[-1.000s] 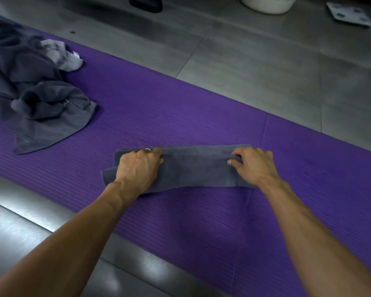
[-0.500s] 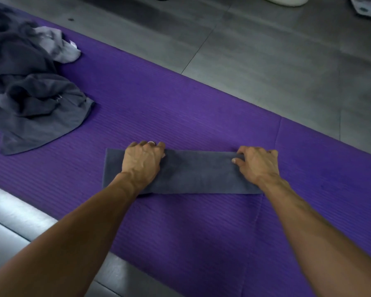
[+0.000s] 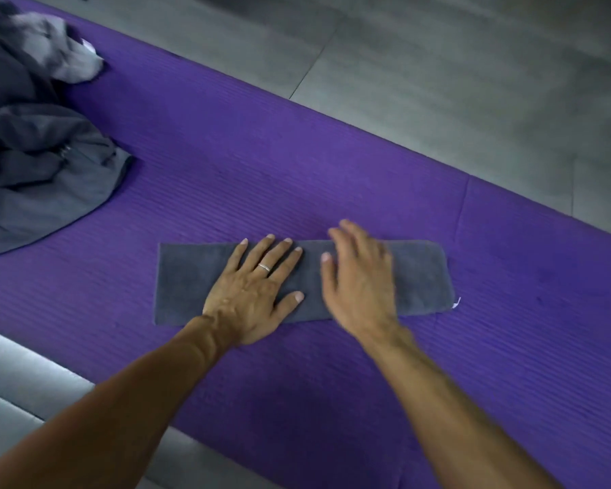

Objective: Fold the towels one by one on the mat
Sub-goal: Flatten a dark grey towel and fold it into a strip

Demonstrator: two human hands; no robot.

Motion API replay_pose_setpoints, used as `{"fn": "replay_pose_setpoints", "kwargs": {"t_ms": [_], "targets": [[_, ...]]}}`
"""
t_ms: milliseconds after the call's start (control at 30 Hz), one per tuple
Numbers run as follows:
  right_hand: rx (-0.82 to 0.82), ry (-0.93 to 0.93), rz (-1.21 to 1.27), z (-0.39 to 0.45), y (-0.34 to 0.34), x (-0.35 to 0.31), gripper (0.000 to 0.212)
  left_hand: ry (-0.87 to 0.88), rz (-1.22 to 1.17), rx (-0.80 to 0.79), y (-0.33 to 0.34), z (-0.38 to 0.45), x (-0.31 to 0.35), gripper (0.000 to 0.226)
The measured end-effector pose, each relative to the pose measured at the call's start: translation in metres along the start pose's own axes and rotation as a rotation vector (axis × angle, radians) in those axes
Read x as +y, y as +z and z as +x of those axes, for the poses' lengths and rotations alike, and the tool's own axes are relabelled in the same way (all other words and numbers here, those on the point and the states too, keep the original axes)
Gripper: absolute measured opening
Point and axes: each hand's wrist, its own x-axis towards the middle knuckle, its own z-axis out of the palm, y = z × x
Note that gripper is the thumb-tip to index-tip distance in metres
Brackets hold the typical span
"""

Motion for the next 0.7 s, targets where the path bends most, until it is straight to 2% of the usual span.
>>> {"fn": "replay_pose_setpoints", "kwargs": {"t_ms": [67, 133, 233, 300, 367, 400, 467, 533, 567, 700], "targets": [[-0.179, -0.13, 0.001, -0.017, 0.014, -0.006, 0.051, 0.017, -0.002, -0.005, 0.0, -0.003, -0.006, 0.077], [-0.258, -0.149, -0.138, -0.019, 0.016, 0.026, 0.061, 0.058, 0.008, -0.006, 0.001, -0.003, -0.014, 0.081], [-0.283, -0.039, -0.282, -0.019, 0.003, 0.084, 0.07, 0.115, 0.028, -0.02, 0.0, -0.001, -0.022, 0.082], [-0.324, 0.108, -0.311, -0.015, -0.009, 0.115, 0.075, 0.128, 0.027, -0.014, 0.001, 0.0, -0.025, 0.081], [-0.337, 0.265, -0.332, -0.008, -0.016, 0.121, 0.076, 0.142, 0.031, 0.001, 0.002, 0.001, -0.025, 0.08], [-0.295, 0.27, -0.364, -0.005, -0.016, 0.113, 0.073, 0.143, 0.03, 0.009, 0.003, 0.001, -0.025, 0.08], [-0.201, 0.129, -0.35, -0.007, -0.012, 0.084, 0.063, 0.139, 0.027, 0.006, 0.004, 0.001, -0.024, 0.08], [-0.236, -0.067, -0.26, -0.019, -0.002, 0.061, 0.06, 0.161, 0.019, 0.01, 0.003, 0.002, -0.029, 0.08], [-0.282, -0.106, -0.235, -0.025, 0.002, 0.058, 0.061, 0.189, 0.025, -0.003, 0.002, 0.003, -0.036, 0.08], [-0.329, 0.009, -0.248, -0.025, 0.004, 0.065, 0.069, 0.31, 0.108, -0.059, -0.009, -0.006, -0.088, 0.075]]}}
